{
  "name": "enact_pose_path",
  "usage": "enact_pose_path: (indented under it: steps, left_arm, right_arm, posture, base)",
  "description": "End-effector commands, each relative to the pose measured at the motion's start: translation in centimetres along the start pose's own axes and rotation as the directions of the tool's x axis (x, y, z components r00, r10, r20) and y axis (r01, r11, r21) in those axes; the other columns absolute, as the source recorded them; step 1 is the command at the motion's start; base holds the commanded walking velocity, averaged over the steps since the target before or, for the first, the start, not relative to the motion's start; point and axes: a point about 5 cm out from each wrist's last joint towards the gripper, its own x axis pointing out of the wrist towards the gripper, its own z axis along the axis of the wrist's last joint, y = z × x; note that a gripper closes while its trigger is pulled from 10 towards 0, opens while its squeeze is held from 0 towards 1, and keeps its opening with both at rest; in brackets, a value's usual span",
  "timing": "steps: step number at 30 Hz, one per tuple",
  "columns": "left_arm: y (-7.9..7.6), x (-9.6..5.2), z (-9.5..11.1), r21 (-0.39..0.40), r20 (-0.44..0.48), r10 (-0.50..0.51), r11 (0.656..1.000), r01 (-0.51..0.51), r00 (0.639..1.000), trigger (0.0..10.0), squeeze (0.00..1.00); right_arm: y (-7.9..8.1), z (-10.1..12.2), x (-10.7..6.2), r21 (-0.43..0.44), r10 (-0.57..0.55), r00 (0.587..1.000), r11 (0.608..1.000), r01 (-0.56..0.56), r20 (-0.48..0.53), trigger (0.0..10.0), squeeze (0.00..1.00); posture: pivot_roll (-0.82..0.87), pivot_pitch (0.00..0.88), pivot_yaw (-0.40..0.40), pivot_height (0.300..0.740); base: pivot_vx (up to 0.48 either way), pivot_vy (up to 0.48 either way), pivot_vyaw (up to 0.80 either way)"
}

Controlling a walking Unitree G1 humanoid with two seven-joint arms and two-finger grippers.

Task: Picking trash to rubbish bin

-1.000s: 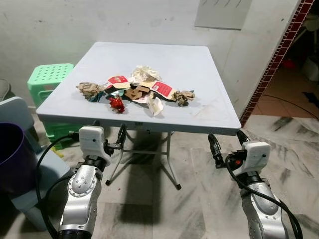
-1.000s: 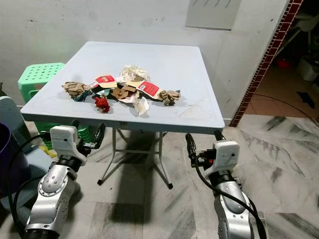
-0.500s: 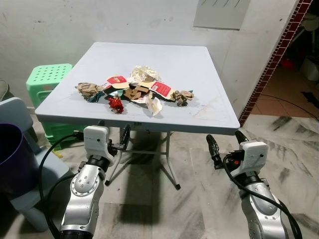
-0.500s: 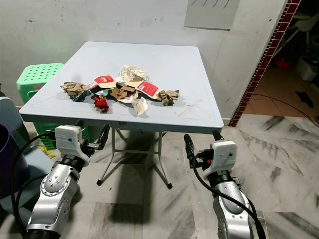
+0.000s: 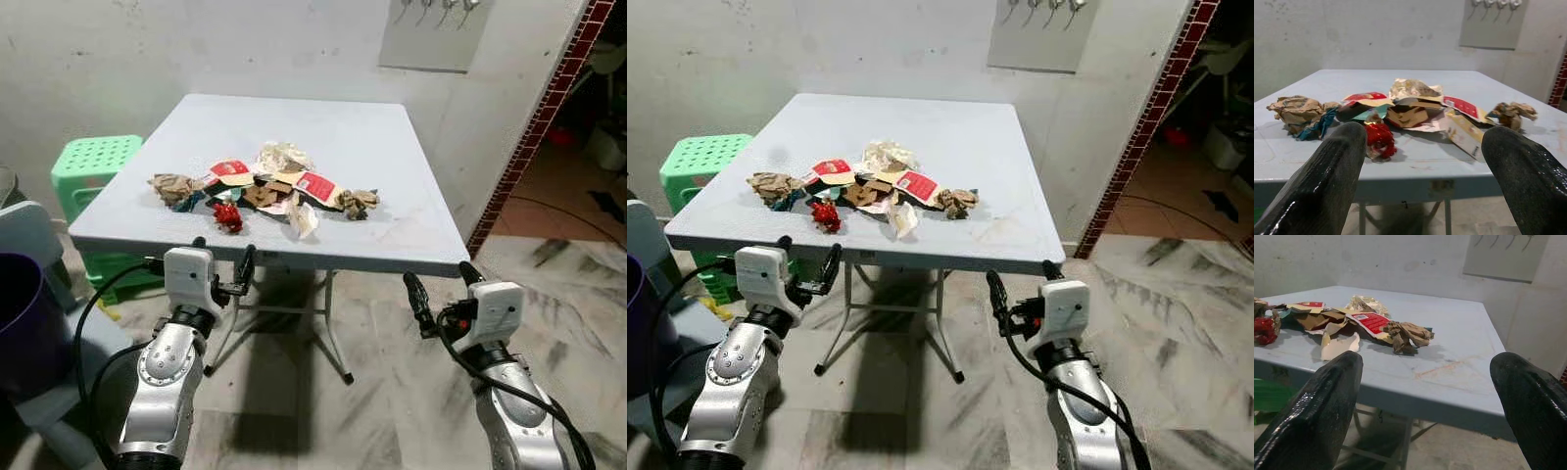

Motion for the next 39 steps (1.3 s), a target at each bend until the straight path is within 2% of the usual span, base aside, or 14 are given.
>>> enact_pose_path:
  steps: [1, 20, 25, 31, 39]
  left_arm:
    - [0.0, 0.3, 0.3, 0.005, 0.001, -0.009, 1.0, 0.009, 1.0, 10.0, 0.0]
    - [0.0, 0.1, 0.3, 0.008, 0.001, -0.007, 1.0, 0.007, 1.0, 10.0, 0.0]
    - [-0.5, 0.1, 0.7, 0.001, 0.029, -0.03, 1.0, 0.03, 0.999, 10.0, 0.0]
    - [-1.4, 0.4, 1.1, 0.017, 0.029, -0.102, 0.995, 0.101, 0.994, 10.0, 0.0]
    - [-2.3, 0.7, 1.4, 0.028, 0.025, -0.191, 0.981, 0.19, 0.981, 10.0, 0.0]
  right_arm:
    - [0.1, 0.6, 0.1, -0.003, 0.011, 1.0, 1.0, -0.011, 0.017, 10.0, 0.0]
    - [0.3, 0.4, -0.2, -0.005, 0.027, 1.0, 1.0, -0.027, 0.006, 10.0, 0.0]
    - [0.3, 0.3, -0.2, -0.014, 0.043, 0.999, 0.999, -0.043, -0.006, 10.0, 0.0]
    - [-0.1, 0.6, 0.5, -0.055, 0.108, 0.994, 0.993, -0.109, -0.019, 10.0, 0.0]
    - [-1.7, 1.8, 2.8, -0.114, 0.207, 0.978, 0.971, -0.209, -0.028, 10.0, 0.0]
  posture:
    - [-0.04, 0.0, -0.035, 0.74]
    - [-0.04, 0.0, -0.036, 0.74]
    - [-0.04, 0.0, -0.037, 0.74]
    - [-0.04, 0.0, -0.035, 0.74]
    - [-0.04, 0.0, -0.04, 0.74]
  base:
    - [0.439, 0.0, 0.0]
    - [0.439, 0.0, 0.0]
    - [0.057, 0.0, 0.0]
    - [0.0, 0.0, 0.0]
    - [0.0, 0.0, 0.0]
